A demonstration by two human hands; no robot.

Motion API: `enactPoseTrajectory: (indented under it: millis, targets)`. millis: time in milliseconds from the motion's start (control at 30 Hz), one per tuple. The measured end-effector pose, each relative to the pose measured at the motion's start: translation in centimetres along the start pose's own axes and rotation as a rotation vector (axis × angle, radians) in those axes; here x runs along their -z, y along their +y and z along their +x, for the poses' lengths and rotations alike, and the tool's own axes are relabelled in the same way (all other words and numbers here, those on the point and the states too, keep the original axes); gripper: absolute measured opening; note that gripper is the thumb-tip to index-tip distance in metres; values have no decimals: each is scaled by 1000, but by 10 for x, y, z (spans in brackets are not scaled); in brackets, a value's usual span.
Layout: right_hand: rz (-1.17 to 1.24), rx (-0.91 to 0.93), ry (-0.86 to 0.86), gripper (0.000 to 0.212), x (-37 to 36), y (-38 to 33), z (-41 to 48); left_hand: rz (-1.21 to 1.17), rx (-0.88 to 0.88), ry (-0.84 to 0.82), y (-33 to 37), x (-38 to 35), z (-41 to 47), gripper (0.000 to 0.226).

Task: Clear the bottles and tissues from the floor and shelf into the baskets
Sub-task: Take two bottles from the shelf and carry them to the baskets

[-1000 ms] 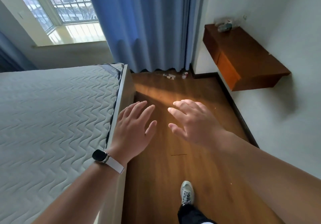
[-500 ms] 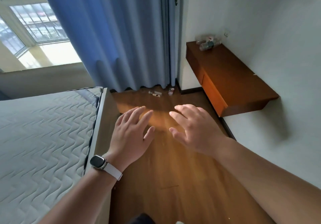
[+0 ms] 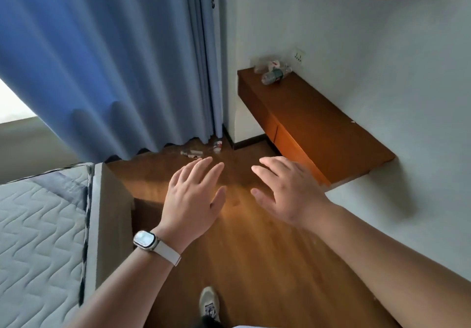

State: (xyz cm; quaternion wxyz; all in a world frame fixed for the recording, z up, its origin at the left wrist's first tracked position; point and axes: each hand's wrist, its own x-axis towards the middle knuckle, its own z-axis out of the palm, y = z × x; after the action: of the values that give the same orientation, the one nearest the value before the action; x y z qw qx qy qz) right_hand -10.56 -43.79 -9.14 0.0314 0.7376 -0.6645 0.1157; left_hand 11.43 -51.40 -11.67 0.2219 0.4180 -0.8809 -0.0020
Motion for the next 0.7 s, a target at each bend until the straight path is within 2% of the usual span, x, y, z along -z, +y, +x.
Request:
enactPoseTrajectory:
  millis: [333,500,700]
  targets:
    - [-45,-114,-10,53,-12,17,154,-66,-73,-15,-106,-34,140,44]
    - [-67,-200,6,54,-16,51,196,-41,-124,-73,-128,-57,197,46]
    - [-42,-263,-4,57,-46,124,261,-8,-145,-104,-132,-103,287,46]
